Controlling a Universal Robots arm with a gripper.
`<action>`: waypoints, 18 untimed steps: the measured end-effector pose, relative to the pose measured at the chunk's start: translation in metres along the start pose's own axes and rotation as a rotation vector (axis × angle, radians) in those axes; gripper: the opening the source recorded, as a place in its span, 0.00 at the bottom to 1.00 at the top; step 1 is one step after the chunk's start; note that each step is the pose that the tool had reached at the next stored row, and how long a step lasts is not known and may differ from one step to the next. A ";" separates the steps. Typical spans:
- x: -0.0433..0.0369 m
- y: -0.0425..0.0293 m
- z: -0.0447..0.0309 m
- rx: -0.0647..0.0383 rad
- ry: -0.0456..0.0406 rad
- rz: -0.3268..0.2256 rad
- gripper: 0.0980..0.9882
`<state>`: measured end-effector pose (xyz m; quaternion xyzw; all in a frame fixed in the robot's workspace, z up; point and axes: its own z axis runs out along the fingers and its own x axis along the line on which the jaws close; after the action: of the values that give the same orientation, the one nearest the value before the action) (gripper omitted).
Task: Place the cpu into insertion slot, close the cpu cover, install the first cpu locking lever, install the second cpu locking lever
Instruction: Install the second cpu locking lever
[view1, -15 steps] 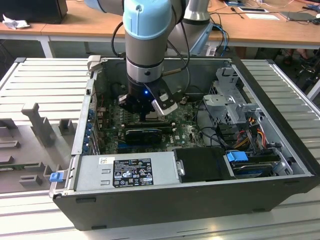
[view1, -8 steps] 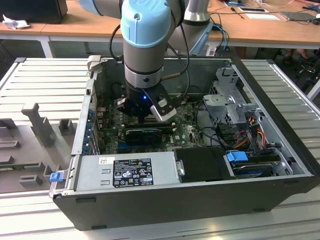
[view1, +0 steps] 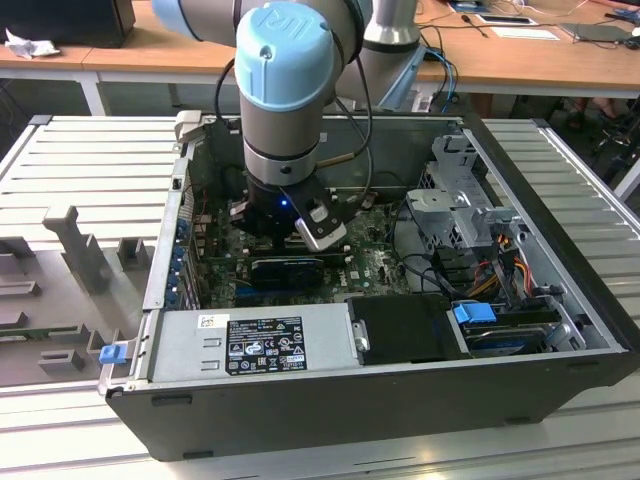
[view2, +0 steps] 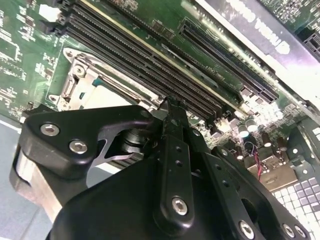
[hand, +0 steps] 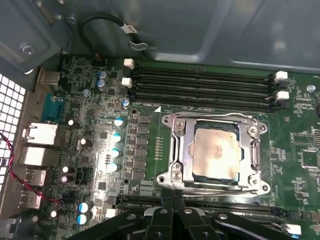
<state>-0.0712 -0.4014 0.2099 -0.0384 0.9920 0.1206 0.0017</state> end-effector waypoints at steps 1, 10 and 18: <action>0.0015 -0.0002 0.0015 -0.007 -0.0005 0.000 0.01; 0.0034 -0.0055 0.0097 -0.071 -0.0054 -0.001 0.01; 0.0047 -0.0086 0.0163 -0.099 -0.0073 -0.001 0.01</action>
<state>-0.0753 -0.4062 0.1919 -0.0387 0.9847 0.1698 0.0035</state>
